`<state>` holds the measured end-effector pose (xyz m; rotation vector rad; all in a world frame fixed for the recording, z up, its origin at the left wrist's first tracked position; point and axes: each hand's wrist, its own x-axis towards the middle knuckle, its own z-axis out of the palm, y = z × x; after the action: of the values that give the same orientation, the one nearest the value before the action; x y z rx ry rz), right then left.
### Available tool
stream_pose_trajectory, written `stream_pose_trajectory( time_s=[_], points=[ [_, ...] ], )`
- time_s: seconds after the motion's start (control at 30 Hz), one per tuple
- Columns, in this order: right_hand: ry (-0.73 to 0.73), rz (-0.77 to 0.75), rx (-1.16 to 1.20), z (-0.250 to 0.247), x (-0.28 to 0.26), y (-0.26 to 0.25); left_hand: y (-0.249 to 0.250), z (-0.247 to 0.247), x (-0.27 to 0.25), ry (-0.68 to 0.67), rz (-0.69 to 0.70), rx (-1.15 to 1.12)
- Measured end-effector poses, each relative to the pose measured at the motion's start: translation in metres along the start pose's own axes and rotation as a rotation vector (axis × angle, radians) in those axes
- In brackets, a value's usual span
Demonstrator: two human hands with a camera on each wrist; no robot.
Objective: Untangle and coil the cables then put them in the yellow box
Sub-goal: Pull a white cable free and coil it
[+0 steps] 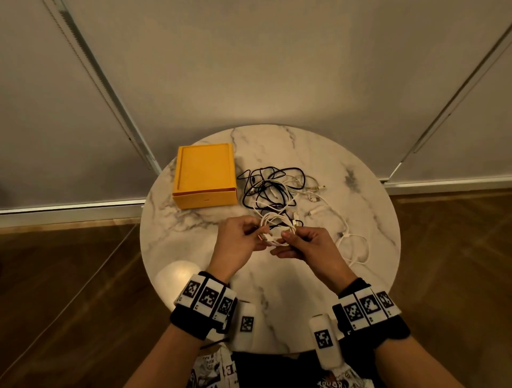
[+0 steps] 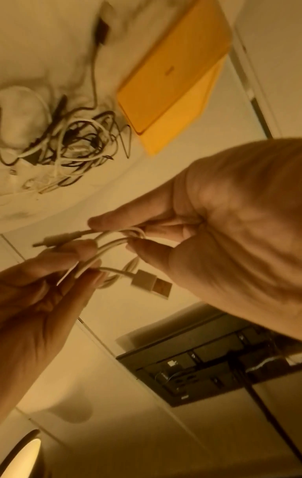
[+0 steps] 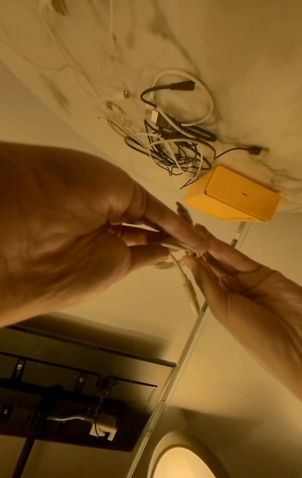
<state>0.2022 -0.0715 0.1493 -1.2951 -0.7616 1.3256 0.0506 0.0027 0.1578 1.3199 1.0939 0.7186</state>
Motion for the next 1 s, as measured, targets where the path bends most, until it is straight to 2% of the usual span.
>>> stream_pose_trajectory(
  time_s=[0.1, 0.2, 0.3, 0.4, 0.53, 0.6, 0.83, 0.9, 1.0],
  points=[
    [0.014, 0.019, 0.012, -0.003, 0.002, 0.004, -0.01, 0.003, -0.002, 0.029, 0.009, -0.046],
    [0.021, 0.062, 0.058, -0.008, 0.008, 0.006, -0.019, 0.0, -0.001, 0.026, 0.026, 0.006],
    [0.014, 0.068, 0.039, -0.013, 0.01, 0.006, -0.022, -0.005, 0.001, -0.036, 0.008, 0.045],
    [0.017, 0.059, -0.009, -0.012, 0.011, 0.007, -0.019, -0.009, 0.003, -0.089, -0.08, 0.021],
    [0.01, 0.09, 0.034, -0.009, 0.012, 0.006, -0.01, -0.014, 0.0, -0.203, -0.182, -0.164],
    [0.008, 0.131, 0.095, -0.008, 0.012, 0.006, -0.01, -0.017, -0.003, -0.241, -0.191, -0.188],
    [-0.025, 0.255, 0.119, -0.016, 0.01, 0.012, -0.031, -0.03, 0.001, -0.24, -0.074, 0.14],
    [-0.011, 0.307, 0.083, -0.022, 0.007, 0.02, -0.037, -0.021, 0.0, -0.253, -0.112, 0.156],
    [0.037, 0.373, -0.006, -0.034, -0.001, 0.038, -0.045, 0.0, 0.0, -0.236, -0.247, 0.043]
  ],
)
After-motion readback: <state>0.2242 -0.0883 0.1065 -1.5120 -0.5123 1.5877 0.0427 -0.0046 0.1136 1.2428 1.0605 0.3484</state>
